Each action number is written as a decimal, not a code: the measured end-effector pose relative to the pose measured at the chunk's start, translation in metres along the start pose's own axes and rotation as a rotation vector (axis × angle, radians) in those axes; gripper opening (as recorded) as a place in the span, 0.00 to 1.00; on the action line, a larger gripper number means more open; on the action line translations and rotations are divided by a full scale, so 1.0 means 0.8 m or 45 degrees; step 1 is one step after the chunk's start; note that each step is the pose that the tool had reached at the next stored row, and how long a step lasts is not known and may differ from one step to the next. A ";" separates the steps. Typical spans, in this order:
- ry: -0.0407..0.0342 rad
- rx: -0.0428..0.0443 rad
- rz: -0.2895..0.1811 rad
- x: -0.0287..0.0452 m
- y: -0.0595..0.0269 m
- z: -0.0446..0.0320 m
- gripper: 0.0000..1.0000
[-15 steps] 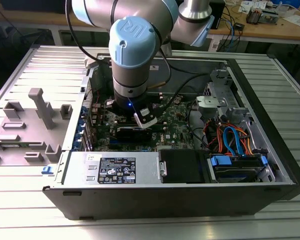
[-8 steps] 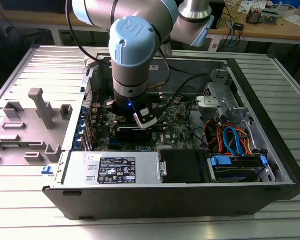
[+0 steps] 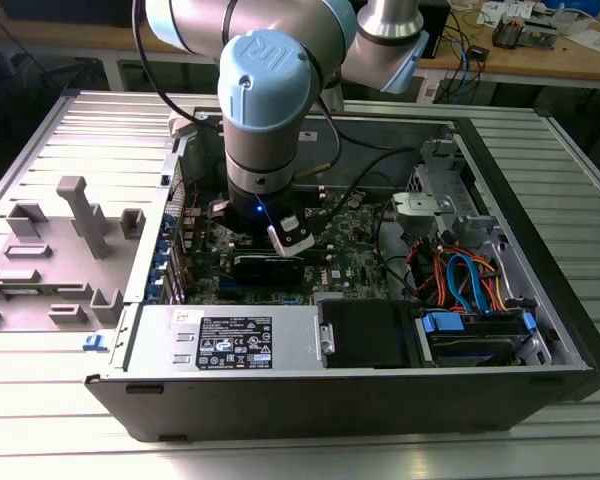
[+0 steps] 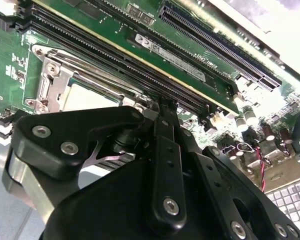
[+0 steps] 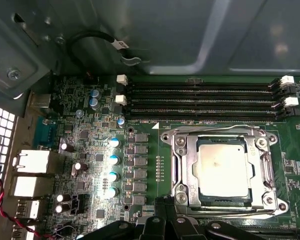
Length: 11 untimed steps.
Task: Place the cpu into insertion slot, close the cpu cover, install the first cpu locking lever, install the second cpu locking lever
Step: 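Install the second cpu locking lever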
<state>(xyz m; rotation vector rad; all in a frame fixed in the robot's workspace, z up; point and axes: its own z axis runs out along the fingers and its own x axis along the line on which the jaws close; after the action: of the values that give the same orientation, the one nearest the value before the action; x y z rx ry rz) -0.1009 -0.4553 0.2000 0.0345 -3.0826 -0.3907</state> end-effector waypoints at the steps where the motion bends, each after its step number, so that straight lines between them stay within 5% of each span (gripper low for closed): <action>1: 0.0005 0.000 0.000 0.0001 0.001 -0.0023 0.11; 5: 0.0002 0.000 0.000 0.0003 0.004 -0.0076 0.11; 6: 0.0003 0.050 0.005 0.0005 0.012 -0.0189 0.11; 7: 0.0008 0.066 0.006 0.0005 0.013 -0.0190 0.11; 11: 0.0015 0.066 0.006 0.0004 0.013 -0.0190 0.11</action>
<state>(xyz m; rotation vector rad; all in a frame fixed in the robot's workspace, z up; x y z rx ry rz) -0.1009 -0.4487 0.2174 0.0286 -3.0906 -0.3103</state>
